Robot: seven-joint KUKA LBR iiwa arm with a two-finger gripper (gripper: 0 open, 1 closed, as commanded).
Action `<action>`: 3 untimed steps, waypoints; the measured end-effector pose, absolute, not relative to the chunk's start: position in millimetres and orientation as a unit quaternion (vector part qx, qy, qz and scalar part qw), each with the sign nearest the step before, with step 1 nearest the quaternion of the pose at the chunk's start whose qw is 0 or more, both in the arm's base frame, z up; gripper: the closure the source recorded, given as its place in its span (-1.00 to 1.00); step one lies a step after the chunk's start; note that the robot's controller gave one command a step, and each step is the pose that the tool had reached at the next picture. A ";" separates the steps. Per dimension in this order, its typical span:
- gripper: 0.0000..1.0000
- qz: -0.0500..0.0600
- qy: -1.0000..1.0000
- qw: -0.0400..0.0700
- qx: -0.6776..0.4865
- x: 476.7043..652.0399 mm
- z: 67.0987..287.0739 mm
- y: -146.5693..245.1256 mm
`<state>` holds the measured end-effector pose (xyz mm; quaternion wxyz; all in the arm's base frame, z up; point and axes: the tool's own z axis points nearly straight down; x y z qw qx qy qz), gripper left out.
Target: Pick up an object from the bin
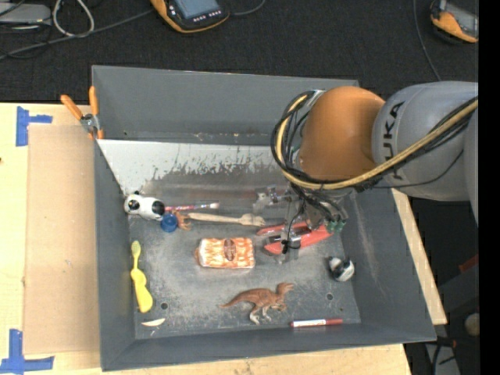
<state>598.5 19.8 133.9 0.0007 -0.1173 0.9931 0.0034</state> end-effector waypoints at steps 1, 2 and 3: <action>-1.00 0.004 0.995 0.000 -0.100 607.0 107.7 19.9; -1.00 0.003 0.991 0.003 -0.133 610.4 98.8 74.1; -1.00 0.005 0.990 0.003 -0.140 612.4 98.0 108.0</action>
Offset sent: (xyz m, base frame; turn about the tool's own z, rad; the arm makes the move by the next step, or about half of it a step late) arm 0.0131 0.0749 -0.0358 -0.0586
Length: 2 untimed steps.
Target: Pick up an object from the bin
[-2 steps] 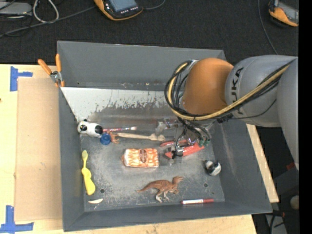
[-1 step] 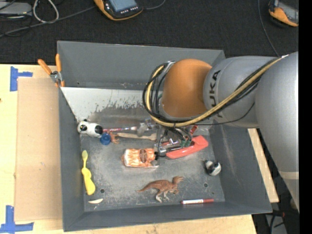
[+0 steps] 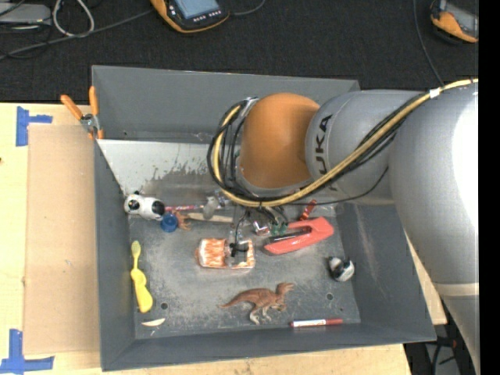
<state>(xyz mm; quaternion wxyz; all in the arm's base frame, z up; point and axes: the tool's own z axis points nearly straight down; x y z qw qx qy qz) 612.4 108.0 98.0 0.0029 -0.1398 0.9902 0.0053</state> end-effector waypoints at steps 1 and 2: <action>-1.00 0.004 0.987 0.003 -0.158 613.4 81.5 102.5; 1.00 0.005 0.987 0.004 -0.158 610.8 95.4 78.9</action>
Offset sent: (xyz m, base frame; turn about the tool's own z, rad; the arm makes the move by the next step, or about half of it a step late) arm -0.0013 -0.0292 -0.0021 -0.0395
